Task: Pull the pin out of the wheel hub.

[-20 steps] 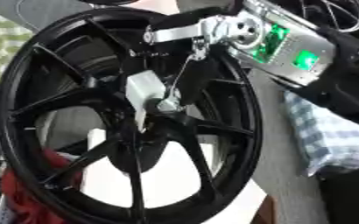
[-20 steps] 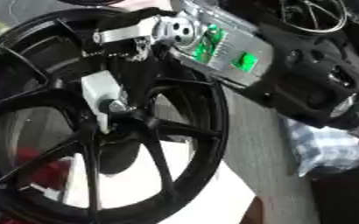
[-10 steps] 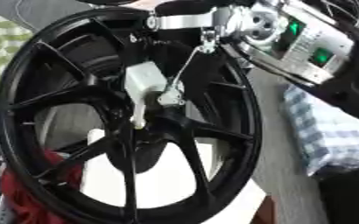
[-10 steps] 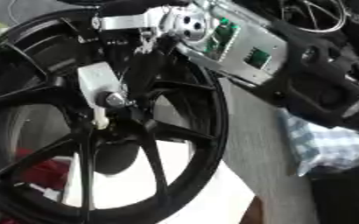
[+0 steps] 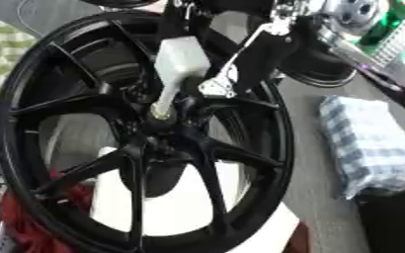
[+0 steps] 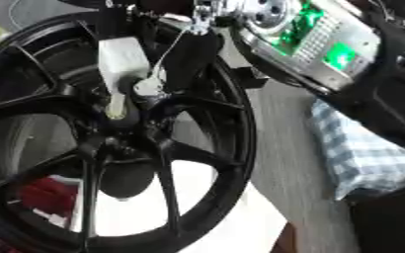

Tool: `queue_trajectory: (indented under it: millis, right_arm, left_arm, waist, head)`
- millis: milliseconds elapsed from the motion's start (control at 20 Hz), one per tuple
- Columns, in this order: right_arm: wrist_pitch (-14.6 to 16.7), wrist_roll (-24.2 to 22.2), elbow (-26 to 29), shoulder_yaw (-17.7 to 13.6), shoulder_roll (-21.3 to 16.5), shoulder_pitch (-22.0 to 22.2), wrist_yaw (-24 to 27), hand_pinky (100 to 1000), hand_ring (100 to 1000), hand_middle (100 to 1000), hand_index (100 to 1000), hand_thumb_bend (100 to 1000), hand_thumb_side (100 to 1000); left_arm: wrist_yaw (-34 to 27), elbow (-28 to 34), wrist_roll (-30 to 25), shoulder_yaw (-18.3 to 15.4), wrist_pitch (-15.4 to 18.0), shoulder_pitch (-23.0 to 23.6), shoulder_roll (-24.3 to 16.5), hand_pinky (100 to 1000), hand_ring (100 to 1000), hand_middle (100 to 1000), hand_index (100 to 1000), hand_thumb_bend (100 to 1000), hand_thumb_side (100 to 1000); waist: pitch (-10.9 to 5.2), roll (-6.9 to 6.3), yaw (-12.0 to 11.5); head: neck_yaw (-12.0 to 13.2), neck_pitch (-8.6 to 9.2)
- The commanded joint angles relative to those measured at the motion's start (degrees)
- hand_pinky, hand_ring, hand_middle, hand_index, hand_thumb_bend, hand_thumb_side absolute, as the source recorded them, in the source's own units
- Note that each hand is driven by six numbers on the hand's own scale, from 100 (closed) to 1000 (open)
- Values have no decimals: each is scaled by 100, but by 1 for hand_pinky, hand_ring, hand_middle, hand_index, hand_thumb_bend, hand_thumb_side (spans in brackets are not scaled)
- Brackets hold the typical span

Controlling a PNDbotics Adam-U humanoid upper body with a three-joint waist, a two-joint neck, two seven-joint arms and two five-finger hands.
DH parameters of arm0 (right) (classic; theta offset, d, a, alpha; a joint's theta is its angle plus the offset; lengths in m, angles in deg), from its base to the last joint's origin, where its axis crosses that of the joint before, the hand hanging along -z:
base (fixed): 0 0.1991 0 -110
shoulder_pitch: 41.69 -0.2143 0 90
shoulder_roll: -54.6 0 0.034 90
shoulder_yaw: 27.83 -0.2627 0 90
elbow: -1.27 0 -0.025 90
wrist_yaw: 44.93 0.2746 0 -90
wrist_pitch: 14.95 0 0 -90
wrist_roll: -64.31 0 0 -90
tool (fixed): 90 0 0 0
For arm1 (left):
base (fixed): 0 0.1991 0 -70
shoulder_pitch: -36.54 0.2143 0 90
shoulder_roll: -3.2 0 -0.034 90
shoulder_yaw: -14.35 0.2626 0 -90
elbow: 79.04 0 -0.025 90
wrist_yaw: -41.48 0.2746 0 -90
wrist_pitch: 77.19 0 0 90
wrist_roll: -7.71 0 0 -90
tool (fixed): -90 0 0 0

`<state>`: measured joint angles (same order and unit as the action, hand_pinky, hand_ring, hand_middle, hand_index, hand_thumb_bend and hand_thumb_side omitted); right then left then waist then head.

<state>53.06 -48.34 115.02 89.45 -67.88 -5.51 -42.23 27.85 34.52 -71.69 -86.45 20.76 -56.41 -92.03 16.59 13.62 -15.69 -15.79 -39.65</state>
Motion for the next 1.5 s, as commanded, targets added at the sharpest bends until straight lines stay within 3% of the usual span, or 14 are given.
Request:
queue_trajectory:
  millis: [50,200,350,400,450,700,900,1100,1500]
  right_arm:
    - [154,273,84,-516,-327,220,104,659,539,216,326,287,100]
    - [151,547,84,-961,-403,664,49,657,538,212,323,256,100]
    - [-43,804,-143,-1379,-339,1081,-163,651,536,210,323,210,100]
    - [-116,888,-266,-1516,-301,1218,-244,647,535,215,321,100,100]
    - [-187,971,-394,-1651,-269,1353,-326,646,535,208,321,185,100]
    - [-549,1358,-1017,-2280,-272,1881,-710,646,536,216,328,100,100]
    - [-811,1685,-1548,-2811,-269,2190,-1036,651,552,253,358,100,100]
    - [-639,2024,-2087,-3362,-200,2481,-1239,653,566,295,392,100,100]
    - [-62,2720,-2837,-4405,-159,3076,-1121,672,607,365,452,100,100]
  left_arm:
    - [-4,104,28,-50,11,-8,-120,891,635,585,780,100,801]
    - [17,104,58,-81,33,-1,-123,891,634,585,780,100,800]
    - [49,104,101,-117,60,20,-121,891,634,585,780,100,800]
    - [61,104,115,-127,67,30,-121,891,634,585,780,100,799]
    - [70,104,128,-134,72,40,-118,891,633,585,780,100,799]
    - [99,104,171,-159,103,79,-100,892,633,585,780,100,798]
    - [117,104,207,-175,130,98,-98,892,632,585,780,100,796]
    - [119,104,215,-169,146,92,-95,892,632,584,780,100,796]
    - [89,104,192,-144,156,50,-99,893,631,584,780,100,794]
  waist:
    - [-110,-67,24]
    - [-82,-67,61]
    - [-57,-67,115]
    - [-54,-68,130]
    - [-54,-75,145]
    - [-42,-126,224]
    - [-30,-159,253]
    - [-14,-175,233]
    - [8,-198,161]
  head:
    - [37,96]
    - [98,126]
    - [168,148]
    - [189,151]
    - [207,151]
    - [290,159]
    - [326,163]
    - [318,175]
    - [242,207]
